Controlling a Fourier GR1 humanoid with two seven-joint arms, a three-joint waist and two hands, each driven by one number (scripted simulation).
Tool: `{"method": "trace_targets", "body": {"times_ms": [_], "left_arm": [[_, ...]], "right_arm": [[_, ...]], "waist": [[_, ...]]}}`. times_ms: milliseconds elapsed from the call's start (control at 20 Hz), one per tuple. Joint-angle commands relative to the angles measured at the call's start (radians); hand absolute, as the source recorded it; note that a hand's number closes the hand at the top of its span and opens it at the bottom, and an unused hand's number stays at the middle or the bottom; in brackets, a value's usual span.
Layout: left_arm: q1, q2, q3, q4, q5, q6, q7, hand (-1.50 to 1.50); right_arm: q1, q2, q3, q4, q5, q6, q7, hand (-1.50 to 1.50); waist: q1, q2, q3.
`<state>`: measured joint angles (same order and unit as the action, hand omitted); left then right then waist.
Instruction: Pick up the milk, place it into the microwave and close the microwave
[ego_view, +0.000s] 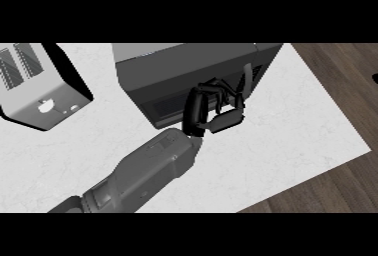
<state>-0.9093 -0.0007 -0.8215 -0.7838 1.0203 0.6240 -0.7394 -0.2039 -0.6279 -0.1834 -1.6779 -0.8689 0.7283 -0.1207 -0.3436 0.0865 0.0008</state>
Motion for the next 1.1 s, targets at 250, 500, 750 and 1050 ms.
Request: {"method": "trace_targets", "body": {"times_ms": [250,500,750,1050], "left_arm": [[-0.077,0.001,-0.01,0.117,0.004,-0.037,0.013,1.5],[-0.091,0.001,-0.031,0.168,0.007,0.02,0.057,1.5],[-0.062,0.001,-0.035,0.197,0.035,0.052,0.074,1.5],[-0.031,0.001,-0.037,0.22,0.075,0.114,0.074,1.5]], "right_arm": [[-0.022,-0.023,0.008,-0.008,-0.05,0.02,0.017,-1.5],[-0.018,-0.031,0.019,-0.005,-0.094,0.051,0.022,-1.5],[-0.014,-0.054,0.016,-0.018,-0.125,0.069,0.03,-1.5],[0.009,-0.084,-0.012,-0.029,-0.147,0.068,0.036,-1.5]], "waist": [[0.0,0.016,0.0],[0.007,0.009,0.004],[0.021,0.009,0.001],[0.05,-0.004,-0.001]]}}
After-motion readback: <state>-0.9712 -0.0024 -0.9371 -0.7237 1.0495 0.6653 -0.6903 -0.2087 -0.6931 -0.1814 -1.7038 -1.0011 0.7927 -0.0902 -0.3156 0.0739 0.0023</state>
